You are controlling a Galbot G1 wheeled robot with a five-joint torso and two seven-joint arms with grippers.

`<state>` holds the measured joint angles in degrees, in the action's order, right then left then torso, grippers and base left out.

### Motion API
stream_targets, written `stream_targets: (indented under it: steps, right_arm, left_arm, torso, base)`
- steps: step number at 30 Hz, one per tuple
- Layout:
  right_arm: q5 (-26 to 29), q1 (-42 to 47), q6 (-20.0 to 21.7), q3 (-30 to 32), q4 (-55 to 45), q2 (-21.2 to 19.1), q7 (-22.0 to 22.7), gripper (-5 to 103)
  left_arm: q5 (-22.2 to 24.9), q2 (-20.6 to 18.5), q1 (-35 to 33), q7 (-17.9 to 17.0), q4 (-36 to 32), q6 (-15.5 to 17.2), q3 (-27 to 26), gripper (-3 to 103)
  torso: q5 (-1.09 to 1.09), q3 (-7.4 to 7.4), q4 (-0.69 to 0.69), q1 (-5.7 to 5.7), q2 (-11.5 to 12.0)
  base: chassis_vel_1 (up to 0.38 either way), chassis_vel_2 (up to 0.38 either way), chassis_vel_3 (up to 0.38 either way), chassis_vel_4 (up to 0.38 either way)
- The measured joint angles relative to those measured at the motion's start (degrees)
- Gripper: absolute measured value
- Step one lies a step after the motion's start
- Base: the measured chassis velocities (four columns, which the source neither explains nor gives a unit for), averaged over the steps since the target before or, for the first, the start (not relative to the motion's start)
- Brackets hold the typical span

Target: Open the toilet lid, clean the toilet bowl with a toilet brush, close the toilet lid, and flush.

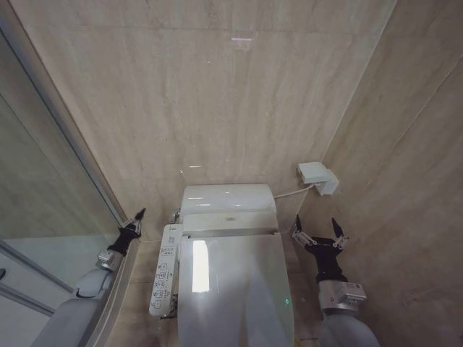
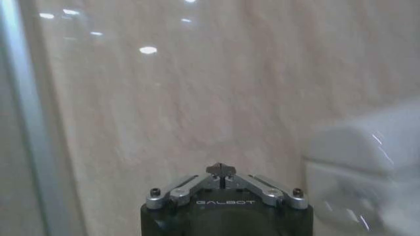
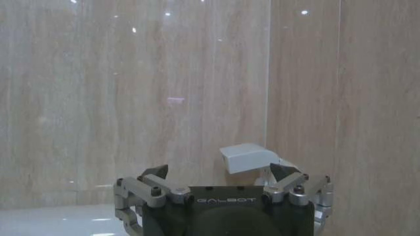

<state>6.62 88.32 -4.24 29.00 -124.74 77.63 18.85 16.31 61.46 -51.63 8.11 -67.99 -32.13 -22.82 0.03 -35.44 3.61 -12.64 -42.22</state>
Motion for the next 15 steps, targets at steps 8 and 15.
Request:
stream_targets:
  steps: [8, 15]
  right_arm:
    - [0.0, 0.0, 0.0, 0.0, 0.0, 0.0, 0.0, 100]
    - [0.0, 0.0, 0.0, 0.0, 0.0, 0.0, 0.0, 100]
  left_arm:
    - [0.1, 3.6, -5.4, -4.7, -11.4, 6.4, -4.5, 3]
    - [-1.1, 6.1, -15.7, -9.1, -24.5, 13.8, -10.1, 30]
  torso:
    - [-0.04, 0.0, 0.06, -0.01, 0.0]
    - [-0.03, 0.0, 0.04, 0.0, 0.0]
  base:
    - [0.0, 0.0, 0.0, 0.0]
    - [0.0, 0.0, 0.0, 0.0]
